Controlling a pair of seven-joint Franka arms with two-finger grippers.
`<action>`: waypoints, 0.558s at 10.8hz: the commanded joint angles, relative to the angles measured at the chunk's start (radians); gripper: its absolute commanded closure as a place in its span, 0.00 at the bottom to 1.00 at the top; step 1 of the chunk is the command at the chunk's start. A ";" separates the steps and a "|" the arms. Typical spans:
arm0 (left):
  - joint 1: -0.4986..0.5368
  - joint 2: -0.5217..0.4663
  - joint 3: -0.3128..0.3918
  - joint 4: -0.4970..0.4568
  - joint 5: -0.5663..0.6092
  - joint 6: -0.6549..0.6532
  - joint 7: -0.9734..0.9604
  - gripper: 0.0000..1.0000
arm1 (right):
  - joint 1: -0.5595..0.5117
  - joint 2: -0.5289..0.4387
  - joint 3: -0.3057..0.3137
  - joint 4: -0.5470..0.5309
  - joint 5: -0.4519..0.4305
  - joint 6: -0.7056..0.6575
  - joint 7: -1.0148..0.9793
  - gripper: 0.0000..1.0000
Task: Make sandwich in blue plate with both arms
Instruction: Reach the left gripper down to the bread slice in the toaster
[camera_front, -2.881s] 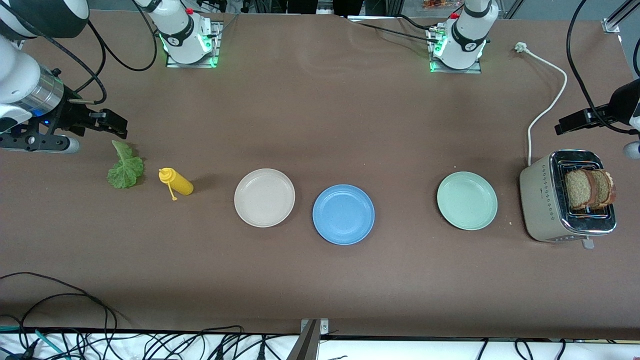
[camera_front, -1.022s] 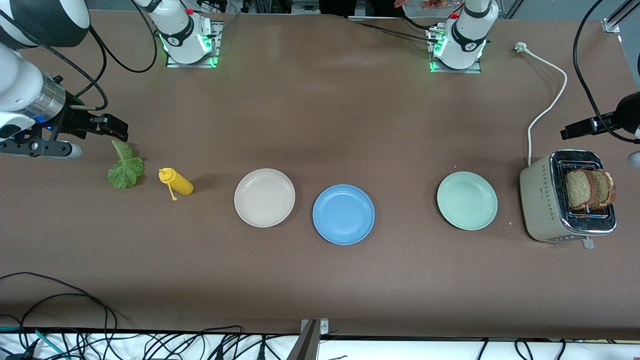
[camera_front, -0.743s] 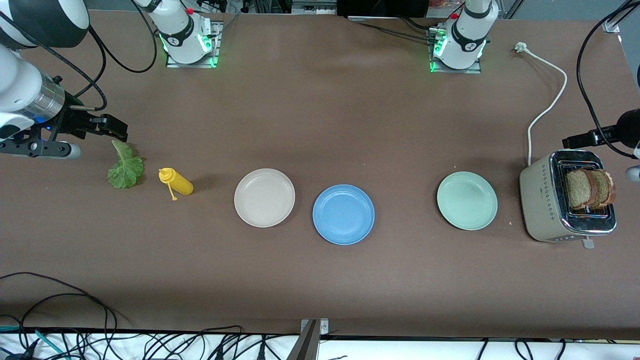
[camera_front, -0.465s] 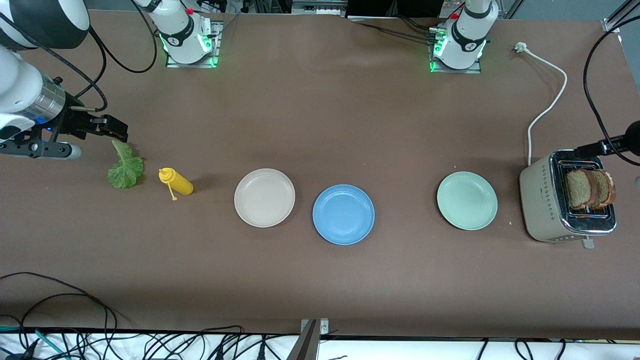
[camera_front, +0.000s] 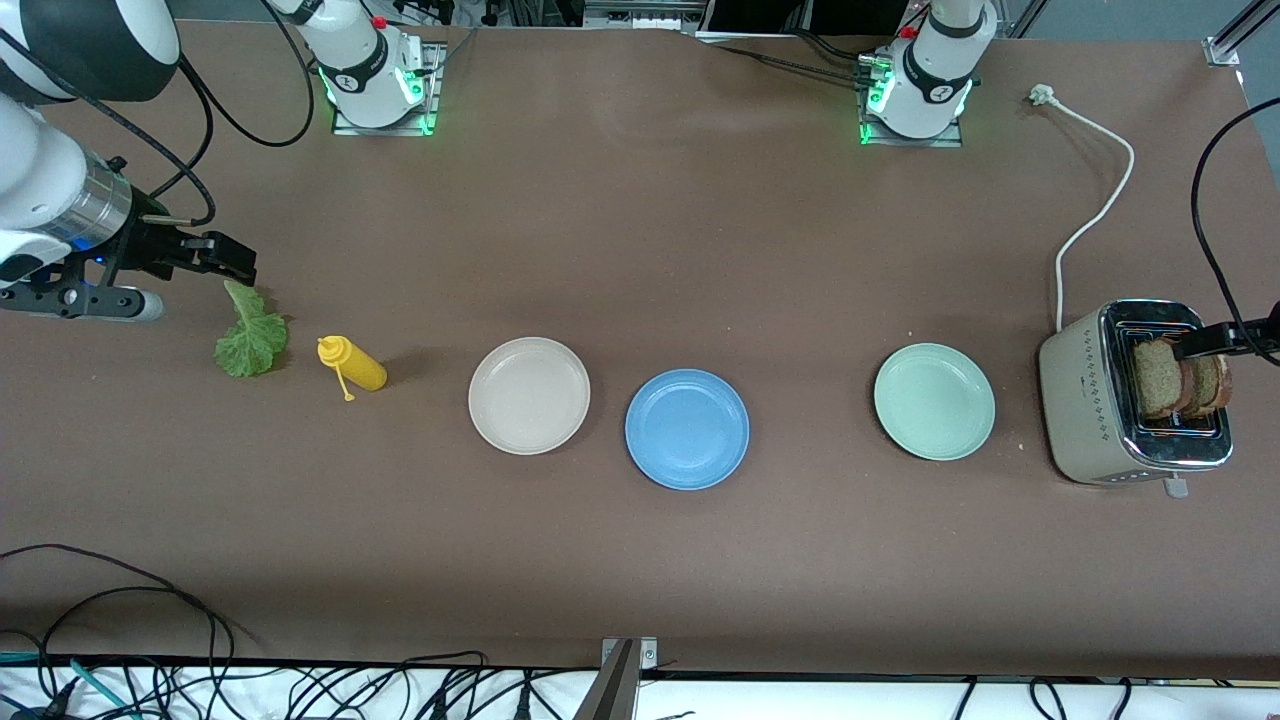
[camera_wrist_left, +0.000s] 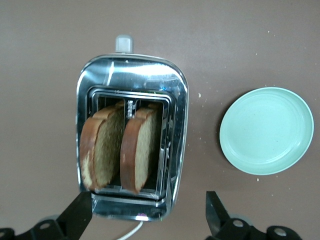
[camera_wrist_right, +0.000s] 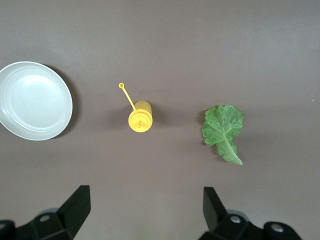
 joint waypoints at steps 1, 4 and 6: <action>0.035 0.043 -0.007 -0.020 -0.072 0.047 0.061 0.00 | -0.002 0.000 0.000 0.009 0.003 -0.006 -0.001 0.00; 0.035 0.068 -0.009 -0.020 -0.072 0.049 0.056 0.00 | -0.002 0.000 0.000 0.009 0.001 -0.002 -0.001 0.00; 0.035 0.084 -0.009 -0.018 -0.072 0.060 0.058 0.00 | -0.002 0.002 0.001 0.009 0.006 0.011 -0.003 0.00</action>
